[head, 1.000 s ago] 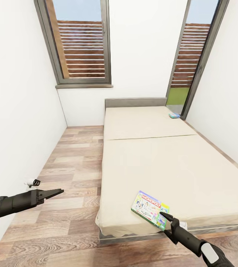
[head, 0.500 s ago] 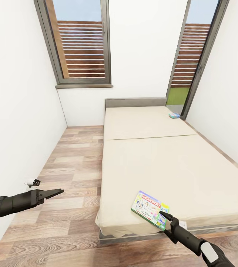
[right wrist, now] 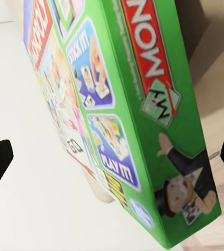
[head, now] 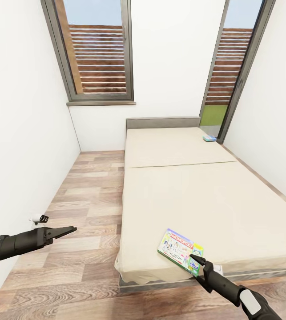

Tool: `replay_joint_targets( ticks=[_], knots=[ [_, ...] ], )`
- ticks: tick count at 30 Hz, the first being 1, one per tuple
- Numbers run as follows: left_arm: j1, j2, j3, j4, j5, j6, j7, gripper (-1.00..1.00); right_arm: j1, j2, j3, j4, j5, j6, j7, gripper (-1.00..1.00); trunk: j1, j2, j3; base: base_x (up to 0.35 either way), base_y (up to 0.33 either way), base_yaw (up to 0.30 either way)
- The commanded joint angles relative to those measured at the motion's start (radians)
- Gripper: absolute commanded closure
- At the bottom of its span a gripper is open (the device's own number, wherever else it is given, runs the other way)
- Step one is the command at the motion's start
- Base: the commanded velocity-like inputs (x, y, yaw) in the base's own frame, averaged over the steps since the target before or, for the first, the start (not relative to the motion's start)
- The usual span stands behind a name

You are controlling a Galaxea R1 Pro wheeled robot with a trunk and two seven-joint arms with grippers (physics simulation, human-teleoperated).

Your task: Put all the toys in the child's room - the three board games (two on the bed and one on the table), the two jigsaw puzzles on the table, and the tennis ball on the table - inside the toy box on the table in the child's room.

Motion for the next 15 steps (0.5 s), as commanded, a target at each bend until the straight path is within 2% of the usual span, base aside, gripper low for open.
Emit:
replay_joint_targets(
  ticks=[1,15],
  knots=[
    [0.000,0.000,0.000,0.000,-0.001,0.011,-0.004,-1.00,-0.001,0.000,-0.004,0.001,0.000,0.006,0.001,-1.00,0.000,0.000,-0.001,0.000,0.000,0.000],
    [0.000,0.000,0.000,-0.001,-0.001,0.011,-0.004,-1.00,-0.001,0.000,-0.003,0.000,0.001,0.062,0.007,-1.00,0.000,0.000,-0.001,0.000,0.000,0.000]
  ],
)
